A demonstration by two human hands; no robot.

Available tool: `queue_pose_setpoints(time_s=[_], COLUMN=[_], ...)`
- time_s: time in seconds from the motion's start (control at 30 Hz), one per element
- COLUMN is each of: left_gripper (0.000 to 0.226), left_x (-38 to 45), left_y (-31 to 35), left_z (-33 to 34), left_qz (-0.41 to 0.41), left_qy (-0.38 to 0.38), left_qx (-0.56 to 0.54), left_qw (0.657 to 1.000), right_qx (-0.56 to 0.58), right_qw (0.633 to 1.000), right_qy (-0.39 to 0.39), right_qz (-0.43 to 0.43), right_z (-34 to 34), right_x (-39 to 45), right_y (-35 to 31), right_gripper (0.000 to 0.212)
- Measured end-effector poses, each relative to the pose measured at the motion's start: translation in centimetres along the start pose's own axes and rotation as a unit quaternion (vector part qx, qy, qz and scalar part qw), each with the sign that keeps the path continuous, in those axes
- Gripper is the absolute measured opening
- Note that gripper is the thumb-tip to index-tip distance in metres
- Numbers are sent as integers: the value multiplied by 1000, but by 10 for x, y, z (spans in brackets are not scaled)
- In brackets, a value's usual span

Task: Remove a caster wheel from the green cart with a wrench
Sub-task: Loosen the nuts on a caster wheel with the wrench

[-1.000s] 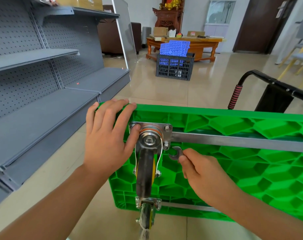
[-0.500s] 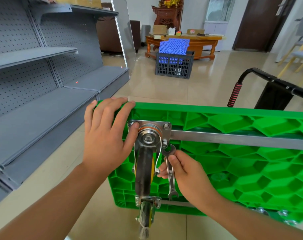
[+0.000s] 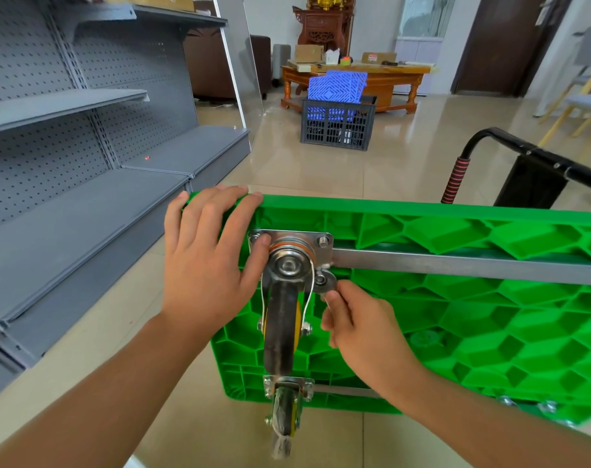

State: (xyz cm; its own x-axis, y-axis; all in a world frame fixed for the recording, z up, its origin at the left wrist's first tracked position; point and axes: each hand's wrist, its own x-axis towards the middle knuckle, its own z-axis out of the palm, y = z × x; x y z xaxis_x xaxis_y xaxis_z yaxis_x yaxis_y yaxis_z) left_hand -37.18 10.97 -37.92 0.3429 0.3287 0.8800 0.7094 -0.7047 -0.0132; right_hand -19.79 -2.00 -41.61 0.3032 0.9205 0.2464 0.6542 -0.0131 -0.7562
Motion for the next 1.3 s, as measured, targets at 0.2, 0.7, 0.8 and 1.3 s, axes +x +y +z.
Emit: queue_pose_setpoints(time_s=[0.2, 0.7, 0.8, 1.3], left_gripper=[42, 42, 42, 41], left_x=[0, -1, 1, 1], left_y=[0, 1, 1, 2], left_z=[0, -2, -2, -2], left_qz=[1, -4, -4, -6], left_qy=[-1, -12, -13, -15], left_qx=[-1, 1, 2, -2], left_qw=[1000, 1000, 1000, 1000], right_qx=[-396, 179, 179, -217], right_qw=[902, 978, 978, 974], right_qy=[68, -50, -35, -29], right_qz=[-158, 95, 98, -63], right_z=[-42, -2, 8, -22], right_x=[10, -7, -4, 10], right_y=[-5, -3, -3, -5], right_gripper=[11, 23, 23, 18])
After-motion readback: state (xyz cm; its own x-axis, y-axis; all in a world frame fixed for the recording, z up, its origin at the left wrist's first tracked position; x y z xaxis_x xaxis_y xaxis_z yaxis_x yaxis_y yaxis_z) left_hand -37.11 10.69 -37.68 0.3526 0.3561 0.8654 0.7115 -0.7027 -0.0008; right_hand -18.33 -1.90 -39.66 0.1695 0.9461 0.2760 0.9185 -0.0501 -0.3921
